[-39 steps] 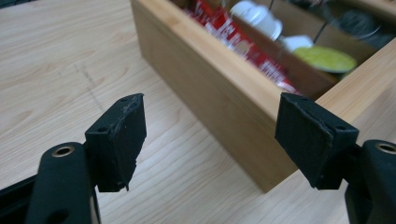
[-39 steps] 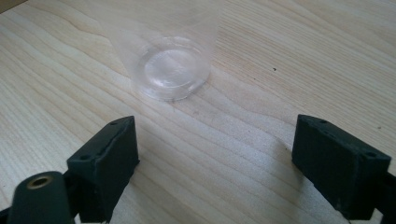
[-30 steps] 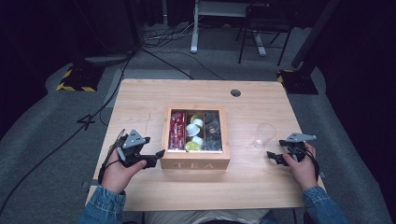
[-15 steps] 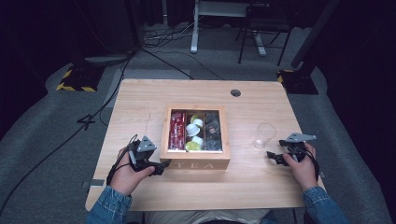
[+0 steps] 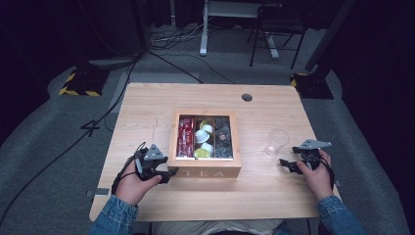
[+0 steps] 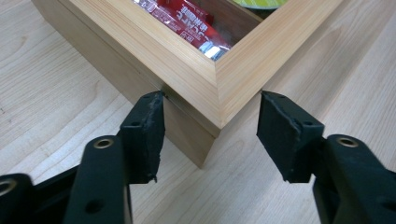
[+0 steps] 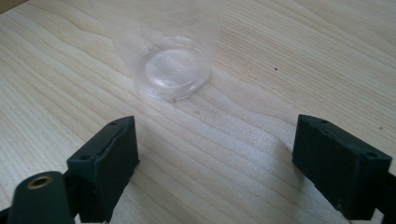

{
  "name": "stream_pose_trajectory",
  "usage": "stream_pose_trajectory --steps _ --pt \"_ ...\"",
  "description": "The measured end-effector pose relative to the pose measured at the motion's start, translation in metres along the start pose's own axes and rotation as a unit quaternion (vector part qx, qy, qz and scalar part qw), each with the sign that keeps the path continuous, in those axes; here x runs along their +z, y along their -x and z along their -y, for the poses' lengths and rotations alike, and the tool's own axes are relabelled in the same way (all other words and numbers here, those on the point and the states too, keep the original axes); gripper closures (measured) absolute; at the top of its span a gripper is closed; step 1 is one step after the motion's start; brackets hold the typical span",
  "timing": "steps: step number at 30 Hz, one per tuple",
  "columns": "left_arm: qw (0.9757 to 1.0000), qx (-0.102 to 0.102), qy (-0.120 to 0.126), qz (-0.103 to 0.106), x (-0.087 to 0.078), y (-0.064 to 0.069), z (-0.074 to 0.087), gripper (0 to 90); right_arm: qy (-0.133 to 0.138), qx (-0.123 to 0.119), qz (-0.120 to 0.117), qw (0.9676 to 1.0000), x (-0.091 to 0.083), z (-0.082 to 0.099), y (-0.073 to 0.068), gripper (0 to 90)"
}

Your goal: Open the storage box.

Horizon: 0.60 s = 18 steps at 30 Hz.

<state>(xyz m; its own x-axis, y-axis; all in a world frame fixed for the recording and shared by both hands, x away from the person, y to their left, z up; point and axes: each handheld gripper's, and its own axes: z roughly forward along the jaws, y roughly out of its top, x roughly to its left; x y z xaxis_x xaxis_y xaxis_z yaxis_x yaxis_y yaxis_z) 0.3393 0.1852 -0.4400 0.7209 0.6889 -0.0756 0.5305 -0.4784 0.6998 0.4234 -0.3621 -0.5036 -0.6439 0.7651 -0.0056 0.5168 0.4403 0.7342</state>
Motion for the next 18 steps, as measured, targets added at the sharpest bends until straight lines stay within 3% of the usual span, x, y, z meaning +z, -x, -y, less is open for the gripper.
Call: stream_pose_trajectory --steps 8,18 --pt "0.9998 0.016 -0.013 -0.005 -0.0020 -0.0005 0.0005 50.6 0.000 0.000 0.000 1.0000 0.0000 0.0000 0.0000 14.2" --pt "0.9998 0.015 -0.015 -0.005 -0.0038 -0.0005 -0.0006 53.0 0.000 0.000 0.000 1.0000 0.0000 0.0001 -0.0001 14.3"
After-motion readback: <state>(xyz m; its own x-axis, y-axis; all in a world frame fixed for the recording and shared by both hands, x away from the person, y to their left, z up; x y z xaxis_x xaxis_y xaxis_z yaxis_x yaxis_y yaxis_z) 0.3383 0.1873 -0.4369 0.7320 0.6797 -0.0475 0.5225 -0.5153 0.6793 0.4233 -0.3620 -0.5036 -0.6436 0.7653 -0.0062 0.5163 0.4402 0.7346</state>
